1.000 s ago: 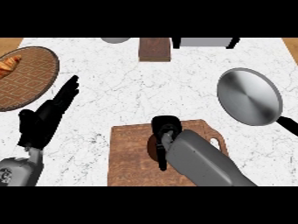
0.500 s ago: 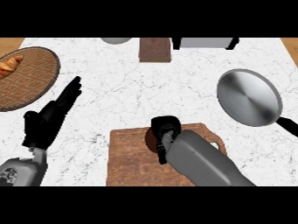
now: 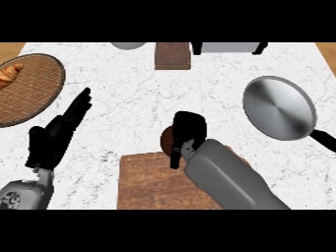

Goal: Pick the cupcake from the cutting board and place it in the pan

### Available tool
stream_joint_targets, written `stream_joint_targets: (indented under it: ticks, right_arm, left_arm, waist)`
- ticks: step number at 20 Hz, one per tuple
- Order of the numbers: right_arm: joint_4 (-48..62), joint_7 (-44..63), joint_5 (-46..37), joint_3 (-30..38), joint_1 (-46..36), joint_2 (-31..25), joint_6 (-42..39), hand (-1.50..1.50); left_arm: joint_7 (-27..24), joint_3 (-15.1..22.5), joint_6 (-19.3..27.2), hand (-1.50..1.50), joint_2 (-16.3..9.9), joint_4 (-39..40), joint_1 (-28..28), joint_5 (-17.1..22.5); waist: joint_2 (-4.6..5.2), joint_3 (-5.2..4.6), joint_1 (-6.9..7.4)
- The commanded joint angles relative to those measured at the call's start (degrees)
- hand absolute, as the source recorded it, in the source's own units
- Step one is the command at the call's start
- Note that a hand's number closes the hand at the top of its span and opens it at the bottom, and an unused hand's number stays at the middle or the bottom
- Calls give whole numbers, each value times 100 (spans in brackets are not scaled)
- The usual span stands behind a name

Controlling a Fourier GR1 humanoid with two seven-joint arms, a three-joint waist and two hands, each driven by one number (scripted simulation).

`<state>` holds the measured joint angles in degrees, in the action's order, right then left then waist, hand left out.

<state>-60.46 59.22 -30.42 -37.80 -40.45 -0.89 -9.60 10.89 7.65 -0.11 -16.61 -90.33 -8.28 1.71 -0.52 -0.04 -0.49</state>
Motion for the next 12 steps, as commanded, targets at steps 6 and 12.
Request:
stream_joint_targets:
  ticks: [6,12]
  right_arm:
    - [-237,1689,-2195,-209,-677,85,2130,150]
    - [-663,2227,-3408,-233,-1084,85,2201,150]
  left_arm:
    - [-44,-39,-85,0,-7,46,53,39]
    - [-116,-79,-175,0,-10,98,49,81]
  waist:
    - [-19,-6,32]
    - [0,-2,41]
